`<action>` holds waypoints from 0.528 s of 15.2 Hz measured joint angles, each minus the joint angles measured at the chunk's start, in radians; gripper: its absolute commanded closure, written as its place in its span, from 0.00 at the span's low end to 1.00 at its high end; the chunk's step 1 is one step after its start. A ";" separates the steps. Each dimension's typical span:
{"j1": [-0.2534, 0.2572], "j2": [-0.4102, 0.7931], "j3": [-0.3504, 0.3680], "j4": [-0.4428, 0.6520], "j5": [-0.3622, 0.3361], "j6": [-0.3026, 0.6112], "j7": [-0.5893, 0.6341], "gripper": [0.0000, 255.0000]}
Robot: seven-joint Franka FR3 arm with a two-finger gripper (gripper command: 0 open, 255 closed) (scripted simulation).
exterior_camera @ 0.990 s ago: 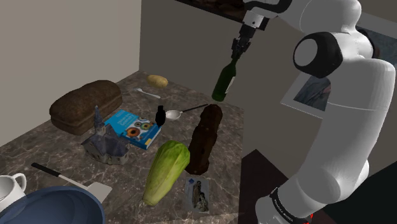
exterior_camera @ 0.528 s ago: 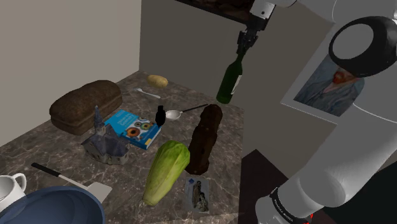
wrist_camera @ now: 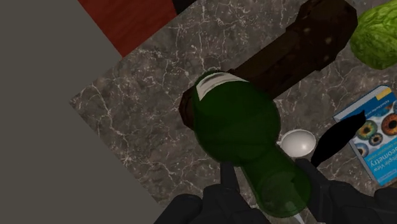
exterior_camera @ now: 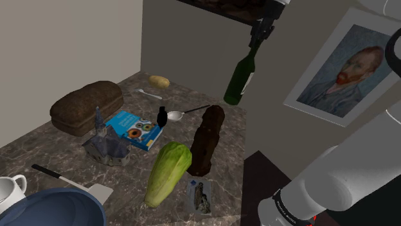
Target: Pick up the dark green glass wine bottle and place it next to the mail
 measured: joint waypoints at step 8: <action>0.038 -0.186 0.070 -0.043 -0.031 -0.134 0.112 1.00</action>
